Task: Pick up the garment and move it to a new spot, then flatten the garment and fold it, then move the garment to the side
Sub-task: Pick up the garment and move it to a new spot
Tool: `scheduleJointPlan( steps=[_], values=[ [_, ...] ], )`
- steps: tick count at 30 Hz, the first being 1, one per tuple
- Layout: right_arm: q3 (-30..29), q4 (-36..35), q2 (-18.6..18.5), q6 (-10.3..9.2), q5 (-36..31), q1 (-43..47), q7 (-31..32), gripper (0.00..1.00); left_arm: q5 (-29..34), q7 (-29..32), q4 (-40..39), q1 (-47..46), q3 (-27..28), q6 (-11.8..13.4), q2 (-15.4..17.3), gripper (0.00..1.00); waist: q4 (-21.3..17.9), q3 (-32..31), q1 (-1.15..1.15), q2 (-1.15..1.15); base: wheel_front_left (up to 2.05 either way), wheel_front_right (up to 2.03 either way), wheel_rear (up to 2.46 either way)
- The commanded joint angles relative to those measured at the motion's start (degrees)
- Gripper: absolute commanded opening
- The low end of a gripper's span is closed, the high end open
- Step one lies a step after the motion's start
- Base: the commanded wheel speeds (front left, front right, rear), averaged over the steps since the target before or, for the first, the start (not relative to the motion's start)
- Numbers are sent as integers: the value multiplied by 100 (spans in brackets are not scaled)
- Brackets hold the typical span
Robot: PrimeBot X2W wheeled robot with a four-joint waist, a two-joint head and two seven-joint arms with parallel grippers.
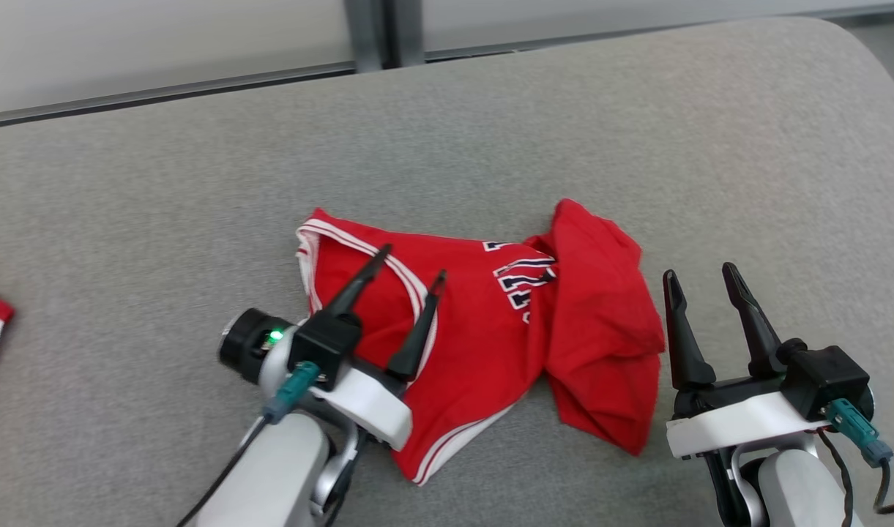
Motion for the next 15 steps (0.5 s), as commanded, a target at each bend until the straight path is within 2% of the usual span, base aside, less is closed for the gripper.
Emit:
scheduleJointPlan(
  steps=[1, 6, 10, 15],
  values=[
    [-45, 27, -17, 16, -75, 27, -32, 100, -33, -32, -141, 110, 232, 159, 91, 100, 338, -201, 0, 0, 0, 0, 0],
    [-101, 63, -43, 15, -131, 80, -33, 100, -30, -33, -463, 429, 855, 468, 269, 100, 634, -351, 0, 0, 0, 0, 0],
    [-124, 85, -65, 15, -138, 126, -33, 100, -57, -33, -618, 644, 1210, 558, 331, 100, 785, -448, 0, 0, 0, 0, 0],
    [-142, 109, -109, 15, -142, 236, -29, 100, -126, -23, -775, 1054, 1672, 445, 408, 100, 955, -633, 0, 0, 0, 0, 0]
  ],
)
